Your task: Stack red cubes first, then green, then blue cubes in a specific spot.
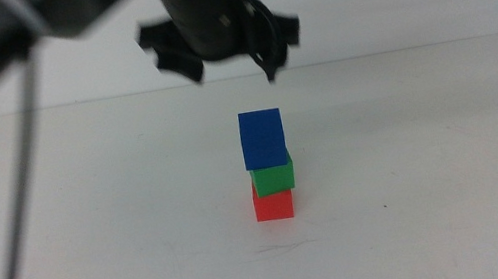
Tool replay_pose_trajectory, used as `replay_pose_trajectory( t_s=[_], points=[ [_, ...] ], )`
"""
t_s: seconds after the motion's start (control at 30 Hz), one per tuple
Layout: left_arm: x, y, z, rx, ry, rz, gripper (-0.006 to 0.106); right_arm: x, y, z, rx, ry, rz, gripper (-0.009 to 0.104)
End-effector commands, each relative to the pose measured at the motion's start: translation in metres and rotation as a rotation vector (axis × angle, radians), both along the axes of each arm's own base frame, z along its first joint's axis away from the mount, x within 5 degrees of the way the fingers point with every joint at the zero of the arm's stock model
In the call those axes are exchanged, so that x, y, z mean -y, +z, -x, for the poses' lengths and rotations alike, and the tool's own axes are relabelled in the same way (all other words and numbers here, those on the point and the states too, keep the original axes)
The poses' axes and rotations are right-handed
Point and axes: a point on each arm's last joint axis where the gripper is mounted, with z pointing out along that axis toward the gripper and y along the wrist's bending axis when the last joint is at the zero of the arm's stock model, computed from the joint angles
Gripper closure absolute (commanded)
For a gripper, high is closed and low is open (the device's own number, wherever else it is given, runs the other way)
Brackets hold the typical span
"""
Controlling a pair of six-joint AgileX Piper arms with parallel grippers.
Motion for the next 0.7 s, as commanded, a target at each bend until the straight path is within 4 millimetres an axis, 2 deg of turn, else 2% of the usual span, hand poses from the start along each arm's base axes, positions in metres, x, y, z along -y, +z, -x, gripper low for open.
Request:
replay_pose_trajectory(
  t_s=[0.0, 0.17, 0.47, 0.67],
  points=[
    [-0.023, 0.057, 0.027, 0.148, -0.049, 0.035, 0.007, 0.002, 0.014, 0.000, 0.096, -0.012, -0.035, 0.020],
    [-0.057, 0.099, 0.061, 0.219, -0.009, 0.034, 0.007, 0.002, 0.014, 0.000, 0.096, -0.012, -0.035, 0.020],
    [-0.120, 0.165, 0.120, 0.494, 0.005, -0.010, 0.007, 0.002, 0.014, 0.000, 0.096, -0.012, -0.035, 0.020],
    [-0.173, 0.191, 0.151, 0.600, 0.127, -0.002, 0.007, 0.002, 0.014, 0.000, 0.096, -0.012, -0.035, 0.020]
  ],
)
